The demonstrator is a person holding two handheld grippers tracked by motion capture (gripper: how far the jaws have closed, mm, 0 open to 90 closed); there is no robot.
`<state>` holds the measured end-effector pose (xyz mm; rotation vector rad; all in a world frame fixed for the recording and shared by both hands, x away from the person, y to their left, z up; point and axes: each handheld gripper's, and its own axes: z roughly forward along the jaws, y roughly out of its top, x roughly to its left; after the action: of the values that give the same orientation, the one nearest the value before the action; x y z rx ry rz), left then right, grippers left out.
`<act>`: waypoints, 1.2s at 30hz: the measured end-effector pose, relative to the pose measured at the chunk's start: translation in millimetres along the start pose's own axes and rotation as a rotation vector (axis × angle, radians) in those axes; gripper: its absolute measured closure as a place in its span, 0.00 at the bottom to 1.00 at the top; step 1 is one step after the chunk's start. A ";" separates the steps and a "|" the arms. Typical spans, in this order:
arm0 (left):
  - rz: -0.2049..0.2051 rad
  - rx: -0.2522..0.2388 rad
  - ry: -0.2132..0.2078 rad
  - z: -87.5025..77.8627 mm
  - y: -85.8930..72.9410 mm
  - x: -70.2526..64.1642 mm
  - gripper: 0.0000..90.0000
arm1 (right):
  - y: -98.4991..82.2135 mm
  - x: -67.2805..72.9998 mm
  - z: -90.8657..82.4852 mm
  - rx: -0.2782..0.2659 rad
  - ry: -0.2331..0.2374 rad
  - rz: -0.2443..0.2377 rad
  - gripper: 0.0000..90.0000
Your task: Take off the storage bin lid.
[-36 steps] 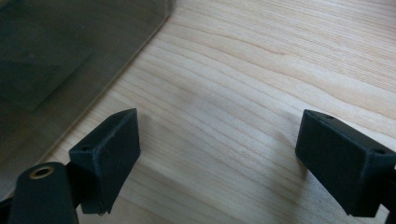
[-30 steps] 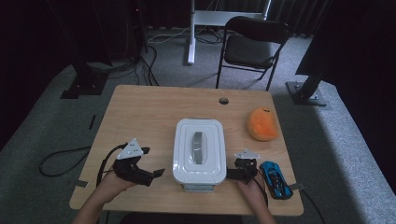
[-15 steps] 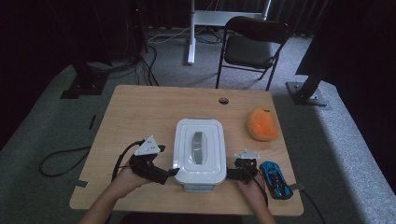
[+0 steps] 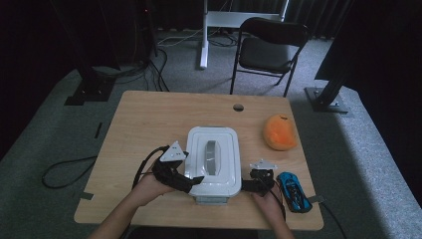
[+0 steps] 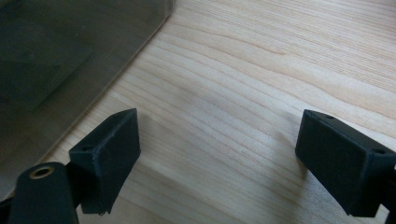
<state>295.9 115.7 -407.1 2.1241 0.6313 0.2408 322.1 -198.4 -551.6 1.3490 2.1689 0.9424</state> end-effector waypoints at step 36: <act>-0.049 0.107 0.141 52.7 33.4 -11.8 0.16 | -0.3 -0.3 -0.4 0.001 0.002 -0.002 0.14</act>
<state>318.1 56.3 -410.8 2.2042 0.7932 0.3383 321.8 -198.9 -551.6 1.3463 2.1718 0.9421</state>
